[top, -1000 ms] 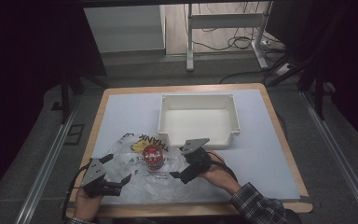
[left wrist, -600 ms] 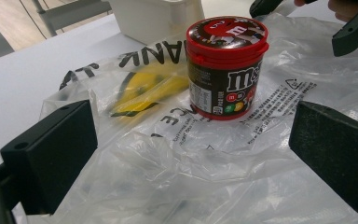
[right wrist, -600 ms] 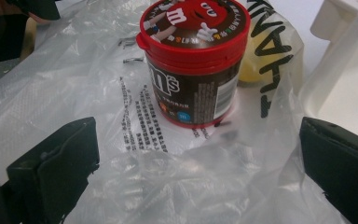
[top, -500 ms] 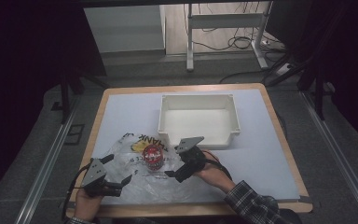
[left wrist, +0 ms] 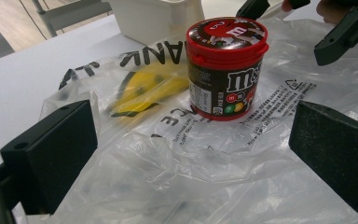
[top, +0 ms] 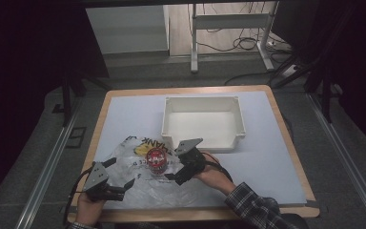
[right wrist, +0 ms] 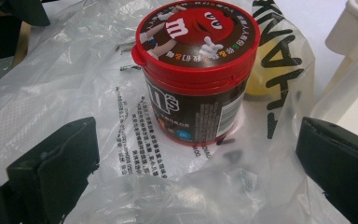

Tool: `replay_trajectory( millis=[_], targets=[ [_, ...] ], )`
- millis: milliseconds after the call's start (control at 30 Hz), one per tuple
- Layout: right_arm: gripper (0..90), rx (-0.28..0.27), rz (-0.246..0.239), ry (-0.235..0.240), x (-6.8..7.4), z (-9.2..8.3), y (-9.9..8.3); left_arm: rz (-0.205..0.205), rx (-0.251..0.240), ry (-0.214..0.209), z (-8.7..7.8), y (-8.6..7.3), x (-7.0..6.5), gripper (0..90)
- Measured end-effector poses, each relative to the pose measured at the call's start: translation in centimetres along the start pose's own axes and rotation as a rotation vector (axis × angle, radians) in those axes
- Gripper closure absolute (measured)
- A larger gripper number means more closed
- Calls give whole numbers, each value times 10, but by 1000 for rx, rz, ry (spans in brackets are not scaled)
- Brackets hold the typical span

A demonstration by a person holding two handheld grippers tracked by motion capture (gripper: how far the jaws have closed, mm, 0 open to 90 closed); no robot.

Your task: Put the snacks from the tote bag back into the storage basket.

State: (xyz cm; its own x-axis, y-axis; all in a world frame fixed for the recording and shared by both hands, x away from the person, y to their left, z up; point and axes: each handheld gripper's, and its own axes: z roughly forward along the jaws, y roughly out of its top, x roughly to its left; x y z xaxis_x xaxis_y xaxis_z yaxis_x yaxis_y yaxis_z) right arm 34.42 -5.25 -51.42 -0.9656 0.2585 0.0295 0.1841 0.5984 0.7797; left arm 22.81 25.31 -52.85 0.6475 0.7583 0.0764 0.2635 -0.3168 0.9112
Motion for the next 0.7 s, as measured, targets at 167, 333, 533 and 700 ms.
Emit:
replay_trajectory(
  millis=[167, 333, 533, 700],
  targets=[
    [1, 20, 7, -5, -1, 4, 3, 0, -1, -1, 0, 0, 0, 8],
    [1, 39, 3, -5, -1, 8, 6, 0, -1, -1, 0, 0, 0, 8],
    [0, 54, -9, -14, -4, 12, 12, 1, 1, -2, 0, 0, 0, 8],
    [2, 65, -6, -9, -5, 16, 19, 0, 1, -1, 0, 0, 0, 8]
  ],
)
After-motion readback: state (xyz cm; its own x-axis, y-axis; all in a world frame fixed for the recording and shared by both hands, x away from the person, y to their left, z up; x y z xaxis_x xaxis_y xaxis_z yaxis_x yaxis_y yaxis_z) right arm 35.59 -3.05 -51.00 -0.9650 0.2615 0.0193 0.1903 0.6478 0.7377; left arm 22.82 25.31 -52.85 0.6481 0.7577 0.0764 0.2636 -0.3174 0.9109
